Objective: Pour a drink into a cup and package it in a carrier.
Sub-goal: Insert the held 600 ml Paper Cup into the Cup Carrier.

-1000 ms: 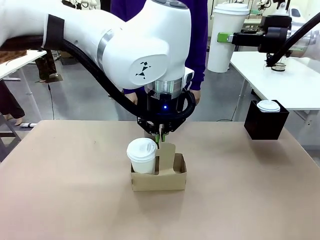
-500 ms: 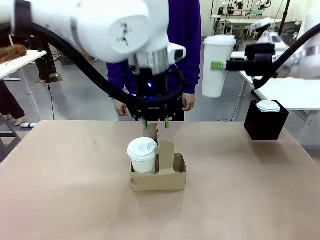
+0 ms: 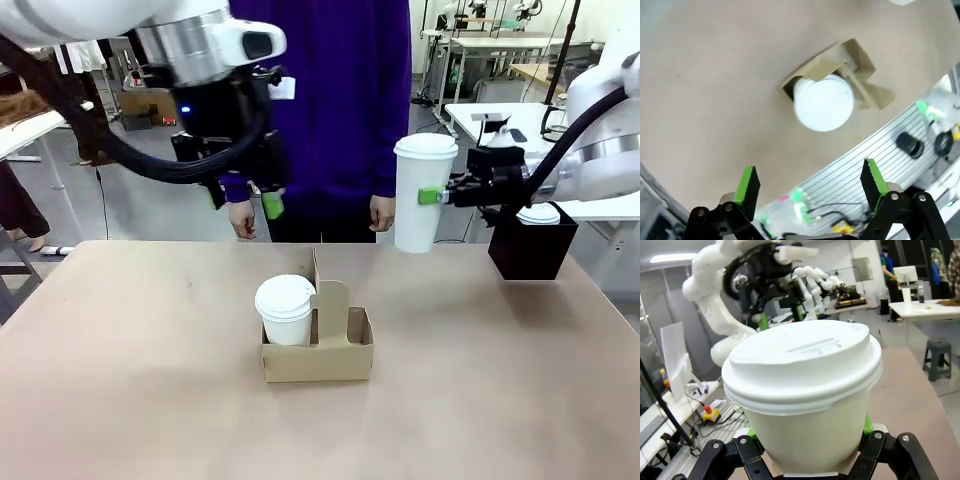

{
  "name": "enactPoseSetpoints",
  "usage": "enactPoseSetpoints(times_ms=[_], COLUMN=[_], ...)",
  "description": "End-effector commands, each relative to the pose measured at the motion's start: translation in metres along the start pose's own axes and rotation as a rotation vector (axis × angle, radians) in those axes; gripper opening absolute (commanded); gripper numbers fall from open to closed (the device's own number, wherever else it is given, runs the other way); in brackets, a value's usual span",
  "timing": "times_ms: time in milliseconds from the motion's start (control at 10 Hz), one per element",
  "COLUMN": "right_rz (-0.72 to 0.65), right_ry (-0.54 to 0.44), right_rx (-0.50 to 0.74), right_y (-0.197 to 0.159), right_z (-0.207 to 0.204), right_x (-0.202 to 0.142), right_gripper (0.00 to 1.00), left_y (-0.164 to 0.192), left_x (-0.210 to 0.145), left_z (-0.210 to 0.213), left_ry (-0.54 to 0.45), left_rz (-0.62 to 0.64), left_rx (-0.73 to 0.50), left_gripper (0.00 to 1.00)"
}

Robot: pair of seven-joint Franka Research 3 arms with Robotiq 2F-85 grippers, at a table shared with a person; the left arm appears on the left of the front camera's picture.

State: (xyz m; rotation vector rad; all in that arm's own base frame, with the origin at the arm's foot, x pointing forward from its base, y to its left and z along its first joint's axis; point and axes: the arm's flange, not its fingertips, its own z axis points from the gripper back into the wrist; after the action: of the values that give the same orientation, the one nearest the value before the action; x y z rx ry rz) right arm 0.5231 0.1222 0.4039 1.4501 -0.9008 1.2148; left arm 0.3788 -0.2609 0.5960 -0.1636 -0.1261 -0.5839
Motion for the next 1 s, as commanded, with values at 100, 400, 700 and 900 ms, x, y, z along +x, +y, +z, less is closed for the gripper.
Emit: enactPoseSetpoints(times_ms=[100, 400, 700, 900], right_rz=[0.0, 0.0, 0.081, 0.091], right_ry=[0.0, 0.0, -0.044, -0.062], right_rx=[0.0, 0.0, 0.02, 0.091], right_y=[0.0, 0.0, 0.005, 0.007], right_z=[0.0, 0.0, -0.038, -0.071], right_x=[0.0, 0.0, -0.014, -0.028], right_gripper=[0.8, 0.8, 0.8, 0.8], left_y=[0.019, 0.017, 0.051, 0.076], left_x=[-0.018, -0.005, -0.03, -0.052], left_z=[-0.031, -0.006, -0.025, -0.03], left_ry=[-0.009, -0.011, -0.065, -0.095], left_rz=[-0.02, -0.078, -0.131, -0.185], left_rx=[0.065, 0.008, -0.086, -0.215], left_gripper=[1.0, 1.0, 1.0, 1.0])
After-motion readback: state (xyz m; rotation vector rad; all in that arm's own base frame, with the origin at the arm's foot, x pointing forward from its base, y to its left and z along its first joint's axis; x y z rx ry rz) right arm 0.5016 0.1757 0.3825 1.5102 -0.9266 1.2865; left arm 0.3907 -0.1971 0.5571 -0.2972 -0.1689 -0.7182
